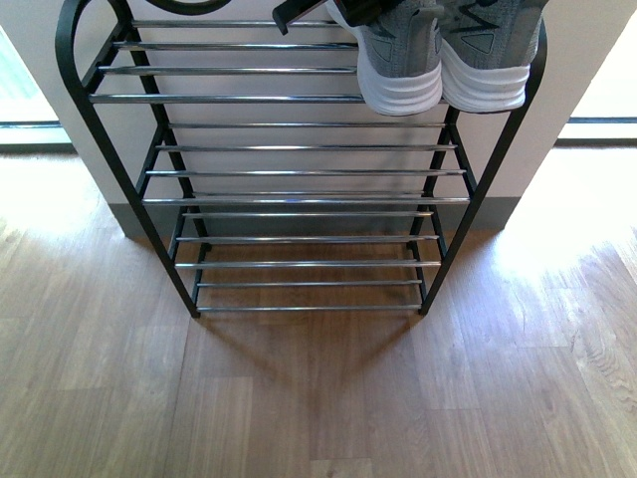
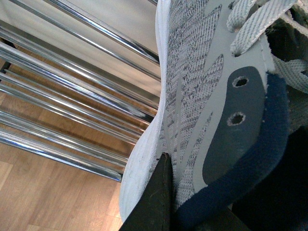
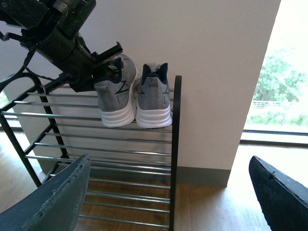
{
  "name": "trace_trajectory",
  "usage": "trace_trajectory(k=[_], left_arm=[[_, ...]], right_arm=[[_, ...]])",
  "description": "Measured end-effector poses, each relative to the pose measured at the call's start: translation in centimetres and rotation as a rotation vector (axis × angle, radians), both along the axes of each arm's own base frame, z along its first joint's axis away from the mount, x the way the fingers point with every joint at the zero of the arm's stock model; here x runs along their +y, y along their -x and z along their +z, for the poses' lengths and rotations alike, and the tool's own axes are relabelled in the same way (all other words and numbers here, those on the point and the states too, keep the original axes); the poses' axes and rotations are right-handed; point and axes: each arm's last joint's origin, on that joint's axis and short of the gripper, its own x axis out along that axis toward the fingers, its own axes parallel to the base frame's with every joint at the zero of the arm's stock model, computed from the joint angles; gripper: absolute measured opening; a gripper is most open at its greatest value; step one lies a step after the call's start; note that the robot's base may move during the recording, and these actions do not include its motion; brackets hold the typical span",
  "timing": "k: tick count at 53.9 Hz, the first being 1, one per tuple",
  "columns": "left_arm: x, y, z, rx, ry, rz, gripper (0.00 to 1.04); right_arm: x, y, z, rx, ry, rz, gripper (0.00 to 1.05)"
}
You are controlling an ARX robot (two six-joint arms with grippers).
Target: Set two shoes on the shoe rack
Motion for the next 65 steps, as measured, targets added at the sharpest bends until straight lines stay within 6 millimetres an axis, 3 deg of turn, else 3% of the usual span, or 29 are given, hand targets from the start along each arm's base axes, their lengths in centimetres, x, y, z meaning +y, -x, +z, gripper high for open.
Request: trace_trajectory(k=[3, 11, 21, 24, 33, 43, 58, 65], left_arm=[[0.0, 0.0, 0.0, -0.001, -0.003, -0.012, 0.09], [0.2, 0.5, 0.3, -0.046, 0.017, -0.030, 0.43], [1.1, 3.0, 3.3, -0.147, 0.032, -0.047, 0.87], [1.5, 3.5, 4.0, -0.175, 0.011, -0.040, 0.96], [3.5, 6.0, 6.3, -0.311, -0.085, -0.013, 0.95], [7.2, 11.0, 9.2, -0.520, -0.202, 0.011, 0.95], [14.0, 20.8, 8.5, -0.634, -0.391, 0.055, 0.95], [16.8, 25.0, 8.1, -0.660, -0.382, 0.070, 0.95]], right_arm=[[0.0, 0.0, 0.0, 0.000, 0.000, 0.000, 0.96], [0.0, 0.0, 0.0, 0.000, 0.000, 0.000, 0.96], [0.0, 0.0, 0.0, 0.000, 0.000, 0.000, 0.96], [0.0, 0.0, 0.0, 0.000, 0.000, 0.000, 0.96], [0.0, 0.0, 0.0, 0.000, 0.000, 0.000, 0.96], [0.0, 0.0, 0.0, 0.000, 0.000, 0.000, 0.96], [0.0, 0.0, 0.0, 0.000, 0.000, 0.000, 0.96], [0.0, 0.0, 0.0, 0.000, 0.000, 0.000, 0.96]])
